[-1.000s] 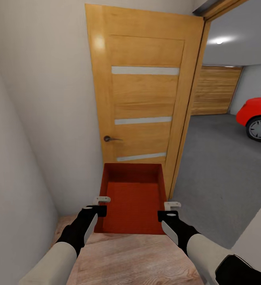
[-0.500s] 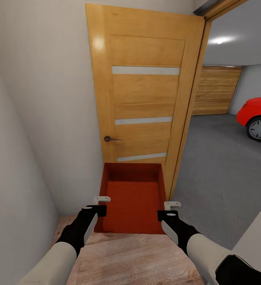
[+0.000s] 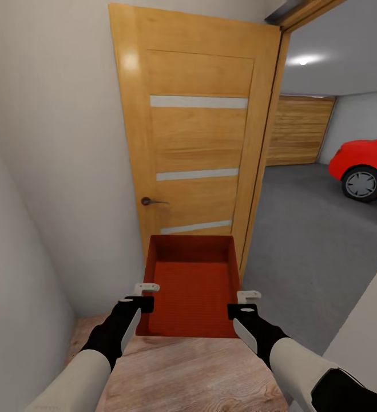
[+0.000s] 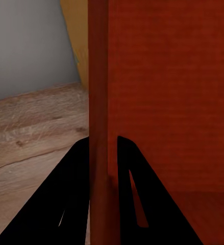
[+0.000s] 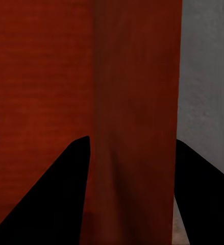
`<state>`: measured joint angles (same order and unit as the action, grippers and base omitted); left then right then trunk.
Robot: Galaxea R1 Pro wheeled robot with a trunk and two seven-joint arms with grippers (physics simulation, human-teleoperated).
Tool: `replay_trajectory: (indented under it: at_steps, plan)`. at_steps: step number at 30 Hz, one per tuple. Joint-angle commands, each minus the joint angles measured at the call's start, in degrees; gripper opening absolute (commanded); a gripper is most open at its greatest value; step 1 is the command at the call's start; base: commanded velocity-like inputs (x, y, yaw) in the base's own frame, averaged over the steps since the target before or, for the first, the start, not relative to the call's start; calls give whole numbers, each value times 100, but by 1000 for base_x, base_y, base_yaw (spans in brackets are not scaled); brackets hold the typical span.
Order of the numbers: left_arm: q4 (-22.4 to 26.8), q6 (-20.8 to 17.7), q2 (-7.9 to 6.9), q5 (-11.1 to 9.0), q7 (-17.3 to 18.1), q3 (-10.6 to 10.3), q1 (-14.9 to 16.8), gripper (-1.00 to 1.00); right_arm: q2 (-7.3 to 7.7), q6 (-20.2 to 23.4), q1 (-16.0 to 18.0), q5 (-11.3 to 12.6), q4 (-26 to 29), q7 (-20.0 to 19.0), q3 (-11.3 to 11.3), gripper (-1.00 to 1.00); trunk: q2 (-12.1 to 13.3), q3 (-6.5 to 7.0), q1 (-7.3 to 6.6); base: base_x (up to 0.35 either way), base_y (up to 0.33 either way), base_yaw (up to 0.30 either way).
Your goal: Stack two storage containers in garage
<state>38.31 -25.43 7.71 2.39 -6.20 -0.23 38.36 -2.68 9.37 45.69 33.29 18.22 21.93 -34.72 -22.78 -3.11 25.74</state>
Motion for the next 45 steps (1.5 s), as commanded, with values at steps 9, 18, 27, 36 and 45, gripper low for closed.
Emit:
replay_trajectory:
  at_steps: [9, 18, 27, 36, 45]
  plan:
    - [16, -50, 11, 206, -195, 4, 1, -100, -4, 39, 10, 20, 6, 39, 9, -100, -14, -13, 4, 0, 0, -248]
    - [-7, -50, 12, 209, -189, -2, 1, -100, -4, 39, 10, 20, 6, 39, 7, -100, -14, -13, 4, 36, 79, -217]
    - [6, -42, 12, 209, -188, 2, 2, -100, -4, 39, 10, 20, 6, 39, 9, -100, -14, -13, 4, 107, 190, -76]
    - [19, -41, 12, 216, -188, 5, 0, -100, -4, 39, 10, 20, 6, 39, 8, -100, -14, -13, 4, 7, 9, -248]
    - [27, -41, 12, 218, -188, 5, 2, -100, -4, 39, 10, 20, 6, 39, 9, -100, -14, -13, 4, 0, 0, -259]
